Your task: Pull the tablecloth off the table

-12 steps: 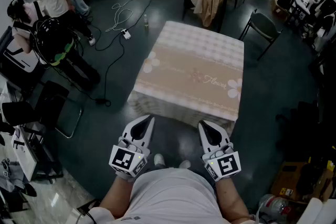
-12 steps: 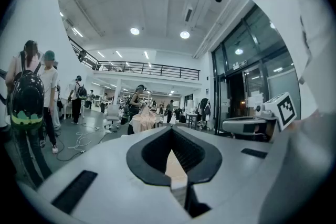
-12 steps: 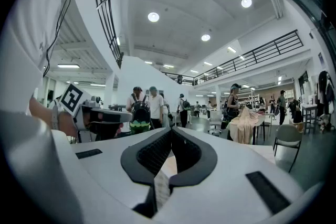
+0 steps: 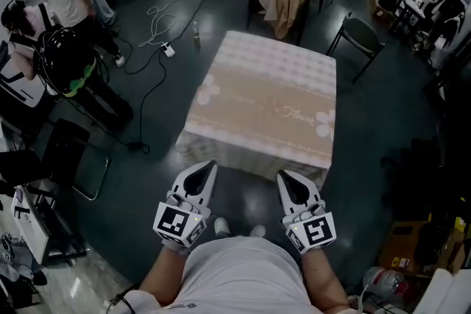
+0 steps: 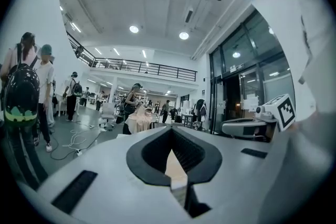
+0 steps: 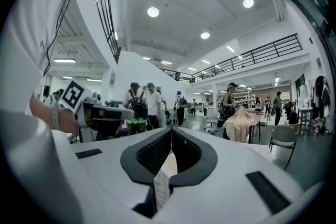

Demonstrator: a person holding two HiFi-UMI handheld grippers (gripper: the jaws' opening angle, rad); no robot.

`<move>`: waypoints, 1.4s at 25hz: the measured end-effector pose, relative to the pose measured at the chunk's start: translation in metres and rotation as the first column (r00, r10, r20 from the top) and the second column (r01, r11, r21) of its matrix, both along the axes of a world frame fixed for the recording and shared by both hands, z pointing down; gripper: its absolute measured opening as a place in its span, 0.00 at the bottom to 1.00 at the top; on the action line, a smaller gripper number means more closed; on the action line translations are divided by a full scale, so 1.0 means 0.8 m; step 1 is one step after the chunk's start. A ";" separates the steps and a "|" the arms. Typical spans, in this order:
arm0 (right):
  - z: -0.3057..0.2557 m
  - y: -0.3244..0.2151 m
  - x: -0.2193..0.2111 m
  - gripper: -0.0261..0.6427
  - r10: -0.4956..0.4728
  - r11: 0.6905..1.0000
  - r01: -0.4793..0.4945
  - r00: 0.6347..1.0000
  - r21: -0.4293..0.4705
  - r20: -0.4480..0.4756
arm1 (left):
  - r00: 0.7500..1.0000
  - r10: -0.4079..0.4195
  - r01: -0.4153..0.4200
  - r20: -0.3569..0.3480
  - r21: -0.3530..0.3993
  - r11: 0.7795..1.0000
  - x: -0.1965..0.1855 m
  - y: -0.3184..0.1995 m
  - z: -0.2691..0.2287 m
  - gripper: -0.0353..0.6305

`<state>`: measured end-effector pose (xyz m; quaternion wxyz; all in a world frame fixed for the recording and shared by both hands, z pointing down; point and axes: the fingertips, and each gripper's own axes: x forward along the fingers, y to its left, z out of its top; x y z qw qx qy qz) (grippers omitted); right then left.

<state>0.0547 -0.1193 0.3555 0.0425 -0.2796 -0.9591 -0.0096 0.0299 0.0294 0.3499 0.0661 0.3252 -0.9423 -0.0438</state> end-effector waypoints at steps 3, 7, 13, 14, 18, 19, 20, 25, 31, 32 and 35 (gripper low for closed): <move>0.000 0.008 -0.004 0.08 0.007 0.999 -0.007 1.000 -0.043 -0.011 | 1.000 0.013 -0.013 -0.005 0.004 1.000 -0.007 0.011 0.003 0.05; 0.008 0.026 -0.010 0.08 0.033 0.999 -0.034 0.999 -0.039 -0.018 | 0.999 0.030 -0.030 -0.012 0.013 0.999 -0.018 0.033 0.010 0.05; 0.018 0.056 -0.015 0.08 0.034 0.999 -0.034 0.999 -0.011 -0.024 | 0.999 0.038 -0.038 -0.016 0.022 0.999 -0.034 0.065 0.014 0.05; 0.020 0.060 -0.014 0.08 0.031 0.999 -0.031 0.999 -0.010 -0.027 | 0.999 0.037 -0.036 -0.018 0.023 0.999 -0.035 0.069 0.015 0.05; 0.025 0.076 -0.022 0.08 0.006 1.000 -0.007 0.999 -0.015 -0.036 | 0.999 0.033 -0.032 -0.026 0.026 0.999 -0.041 0.077 0.021 0.05; 0.025 0.079 -0.026 0.08 0.001 1.000 -0.002 0.999 -0.016 -0.037 | 0.999 0.031 -0.031 -0.027 0.024 0.999 -0.043 0.079 0.022 0.05; 0.025 0.081 -0.031 0.08 -0.003 1.000 0.002 0.999 -0.017 -0.037 | 0.999 0.029 -0.029 -0.028 0.022 0.999 -0.046 0.080 0.023 0.05; 0.027 0.080 -0.061 0.08 -0.028 0.999 0.028 0.999 -0.022 -0.030 | 1.000 0.000 0.000 -0.028 0.006 1.000 -0.061 0.084 0.024 0.05; 0.039 0.068 -0.121 0.08 -0.071 0.996 0.068 0.997 -0.051 -0.043 | 0.997 -0.070 0.069 -0.046 -0.017 0.997 -0.104 0.086 0.037 0.05; 0.041 0.067 -0.132 0.08 -0.080 0.995 0.078 0.996 -0.055 -0.044 | 0.996 -0.079 0.078 -0.050 -0.021 0.997 -0.113 0.085 0.040 0.05; 0.045 0.063 -0.166 0.08 -0.107 0.993 0.104 0.993 -0.061 -0.046 | 0.993 -0.099 0.097 -0.059 -0.033 0.995 -0.141 0.081 0.047 0.05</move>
